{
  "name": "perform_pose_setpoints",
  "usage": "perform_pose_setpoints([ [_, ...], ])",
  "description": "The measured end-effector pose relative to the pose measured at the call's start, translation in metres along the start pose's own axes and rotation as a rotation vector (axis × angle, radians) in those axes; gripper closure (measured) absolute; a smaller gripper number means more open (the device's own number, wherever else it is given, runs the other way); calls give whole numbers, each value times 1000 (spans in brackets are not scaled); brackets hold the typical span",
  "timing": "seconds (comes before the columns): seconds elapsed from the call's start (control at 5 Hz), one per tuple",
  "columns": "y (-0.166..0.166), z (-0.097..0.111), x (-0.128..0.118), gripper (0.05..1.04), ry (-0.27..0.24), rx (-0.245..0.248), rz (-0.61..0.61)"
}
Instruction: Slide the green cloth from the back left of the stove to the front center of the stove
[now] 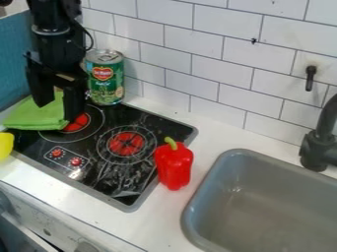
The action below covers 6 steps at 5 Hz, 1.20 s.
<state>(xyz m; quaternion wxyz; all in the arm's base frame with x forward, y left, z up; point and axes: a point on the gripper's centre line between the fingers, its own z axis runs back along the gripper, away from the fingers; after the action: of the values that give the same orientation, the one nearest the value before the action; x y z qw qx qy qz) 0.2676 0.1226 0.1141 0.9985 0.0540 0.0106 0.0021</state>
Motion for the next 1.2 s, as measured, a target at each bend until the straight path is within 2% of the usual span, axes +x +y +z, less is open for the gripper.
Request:
perform_pose_setpoints([
  [0.2, -2, -9, 0, 83, 27, -16, -4],
  [0.4, 23, -10, 21, 82, -19, -83, 47],
  [0.6, 53, -17, 34, 83, -39, -83, 117],
  [0.8, 68, -29, 44, 83, -23, -46, 146],
  [1.2, 99, -55, 45, 83, 23, 0, 254],
])
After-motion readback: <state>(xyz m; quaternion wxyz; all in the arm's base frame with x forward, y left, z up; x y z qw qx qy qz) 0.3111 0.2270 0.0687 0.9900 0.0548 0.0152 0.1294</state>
